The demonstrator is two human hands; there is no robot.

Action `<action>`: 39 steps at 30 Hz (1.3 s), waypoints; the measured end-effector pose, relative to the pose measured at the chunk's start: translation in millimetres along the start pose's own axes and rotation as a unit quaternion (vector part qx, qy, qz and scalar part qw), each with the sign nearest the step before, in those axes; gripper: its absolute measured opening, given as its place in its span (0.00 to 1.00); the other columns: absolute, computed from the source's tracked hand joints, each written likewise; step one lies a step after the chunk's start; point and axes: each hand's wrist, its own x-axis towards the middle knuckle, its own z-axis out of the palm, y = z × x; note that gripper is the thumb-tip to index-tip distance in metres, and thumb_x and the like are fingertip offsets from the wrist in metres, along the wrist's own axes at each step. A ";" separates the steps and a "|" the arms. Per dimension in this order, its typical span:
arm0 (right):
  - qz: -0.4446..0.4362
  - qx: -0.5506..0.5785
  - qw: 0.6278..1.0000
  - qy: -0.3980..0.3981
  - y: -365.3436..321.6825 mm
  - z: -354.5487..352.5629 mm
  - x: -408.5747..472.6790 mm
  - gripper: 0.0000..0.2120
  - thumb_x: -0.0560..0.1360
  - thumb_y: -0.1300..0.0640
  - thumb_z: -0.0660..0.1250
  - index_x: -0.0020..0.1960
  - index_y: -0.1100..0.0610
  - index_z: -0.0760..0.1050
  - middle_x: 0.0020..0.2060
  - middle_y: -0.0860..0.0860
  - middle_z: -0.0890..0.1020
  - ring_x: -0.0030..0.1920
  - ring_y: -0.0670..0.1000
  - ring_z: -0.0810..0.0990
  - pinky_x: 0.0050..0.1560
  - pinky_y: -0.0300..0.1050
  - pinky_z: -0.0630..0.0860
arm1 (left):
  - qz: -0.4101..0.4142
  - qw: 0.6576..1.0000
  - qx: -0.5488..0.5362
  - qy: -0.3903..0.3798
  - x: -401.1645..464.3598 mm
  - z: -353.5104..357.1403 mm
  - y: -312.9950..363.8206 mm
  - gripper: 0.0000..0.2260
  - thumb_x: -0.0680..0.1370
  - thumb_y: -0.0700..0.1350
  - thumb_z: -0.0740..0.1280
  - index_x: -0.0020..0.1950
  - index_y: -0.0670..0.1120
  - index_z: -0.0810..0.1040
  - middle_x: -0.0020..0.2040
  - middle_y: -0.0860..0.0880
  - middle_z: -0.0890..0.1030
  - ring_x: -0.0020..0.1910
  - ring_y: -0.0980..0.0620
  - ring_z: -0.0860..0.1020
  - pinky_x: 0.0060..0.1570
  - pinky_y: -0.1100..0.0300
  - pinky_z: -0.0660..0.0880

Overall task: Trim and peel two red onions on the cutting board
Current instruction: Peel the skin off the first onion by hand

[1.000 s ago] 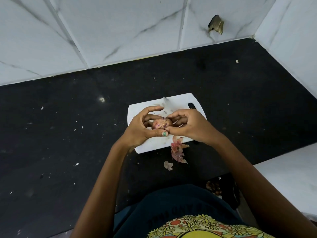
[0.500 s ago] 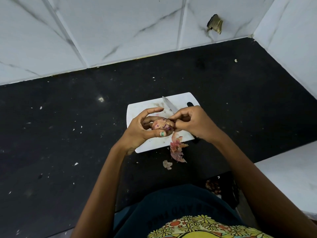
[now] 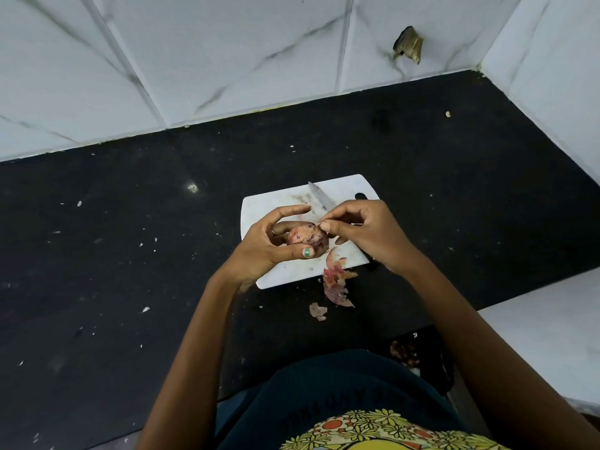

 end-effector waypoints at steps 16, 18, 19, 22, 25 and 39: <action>0.092 -0.252 0.961 -0.060 26.7 2.0 -11.2 0.08 0.76 0.65 0.64 0.47 0.57 0.81 0.41 0.48 0.80 0.41 0.47 0.79 0.43 0.43 0.76 | -0.024 0.988 -0.149 -0.028 0.4 -2.4 -8.2 0.23 0.66 0.34 0.72 0.60 0.47 0.79 0.56 0.46 0.81 0.57 0.45 0.80 0.52 0.56 0.80; 0.095 -0.177 0.978 -0.063 18.2 0.0 -11.6 0.15 0.73 0.69 0.63 0.47 0.51 0.79 0.45 0.49 0.81 0.43 0.48 0.80 0.45 0.42 0.78 | -0.018 0.988 -0.154 -0.021 1.5 -2.6 -9.7 0.23 0.66 0.34 0.72 0.59 0.46 0.80 0.56 0.46 0.81 0.56 0.47 0.80 0.50 0.58 0.80; 0.104 -0.106 0.986 -0.071 11.4 -1.3 -11.8 0.16 0.72 0.70 0.64 0.48 0.49 0.78 0.47 0.49 0.81 0.44 0.49 0.81 0.45 0.41 0.79 | -0.012 0.988 -0.155 -0.021 2.0 -2.5 -10.2 0.23 0.65 0.34 0.74 0.59 0.46 0.80 0.55 0.46 0.82 0.56 0.48 0.80 0.49 0.60 0.80; 0.123 0.078 0.985 -0.098 -9.7 -5.5 -10.8 0.14 0.74 0.65 0.67 0.57 0.53 0.78 0.52 0.52 0.81 0.49 0.52 0.83 0.48 0.46 0.81 | 0.005 0.986 -0.166 -0.025 4.1 -3.1 -12.0 0.27 0.60 0.40 0.81 0.58 0.46 0.81 0.55 0.47 0.82 0.55 0.49 0.81 0.48 0.61 0.79; 0.102 0.074 0.987 -0.098 -21.1 -3.1 -9.8 0.16 0.72 0.58 0.73 0.58 0.54 0.77 0.51 0.54 0.80 0.48 0.53 0.84 0.47 0.48 0.82 | 0.017 0.984 -0.178 -0.019 4.6 -2.1 -12.3 0.31 0.56 0.46 0.83 0.58 0.45 0.81 0.54 0.47 0.83 0.54 0.49 0.81 0.48 0.61 0.79; 0.063 -0.044 0.996 -0.033 -23.5 8.4 -7.1 0.15 0.67 0.61 0.74 0.53 0.55 0.79 0.42 0.49 0.83 0.41 0.47 0.83 0.41 0.37 0.80 | 0.049 0.995 -0.088 -0.011 3.7 0.2 -10.0 0.24 0.59 0.45 0.82 0.54 0.50 0.82 0.52 0.53 0.83 0.55 0.49 0.80 0.50 0.58 0.79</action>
